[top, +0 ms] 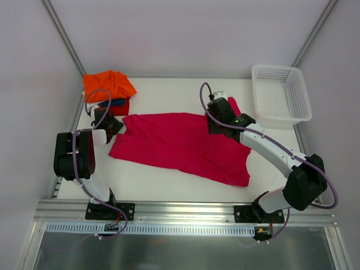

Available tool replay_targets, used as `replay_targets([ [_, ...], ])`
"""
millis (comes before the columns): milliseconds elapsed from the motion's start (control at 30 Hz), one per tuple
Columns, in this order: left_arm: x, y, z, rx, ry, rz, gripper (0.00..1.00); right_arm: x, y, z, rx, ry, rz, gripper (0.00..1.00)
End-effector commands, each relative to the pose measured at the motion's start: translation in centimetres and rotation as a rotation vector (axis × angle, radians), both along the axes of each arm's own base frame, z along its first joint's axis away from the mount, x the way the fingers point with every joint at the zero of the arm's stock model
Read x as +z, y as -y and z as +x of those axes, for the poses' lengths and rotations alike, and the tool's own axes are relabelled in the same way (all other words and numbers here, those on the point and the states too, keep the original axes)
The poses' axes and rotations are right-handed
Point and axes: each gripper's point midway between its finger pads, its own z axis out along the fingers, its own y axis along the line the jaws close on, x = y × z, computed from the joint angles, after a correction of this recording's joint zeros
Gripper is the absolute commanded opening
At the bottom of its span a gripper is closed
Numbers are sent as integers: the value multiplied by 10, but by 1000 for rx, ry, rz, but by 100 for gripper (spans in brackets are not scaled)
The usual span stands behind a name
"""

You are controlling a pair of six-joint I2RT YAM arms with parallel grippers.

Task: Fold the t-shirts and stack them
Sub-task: Fold the tshirt

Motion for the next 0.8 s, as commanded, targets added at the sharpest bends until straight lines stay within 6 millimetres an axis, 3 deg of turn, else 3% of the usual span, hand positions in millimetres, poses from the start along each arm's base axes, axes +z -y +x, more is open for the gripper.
replay_targets([
  [0,14,-5,16,25,58,-14,24,17,0,2,-1,49,34,46],
  [767,28,-24,28,124,154,-21,22,18,-5,5,13,45,40,46],
])
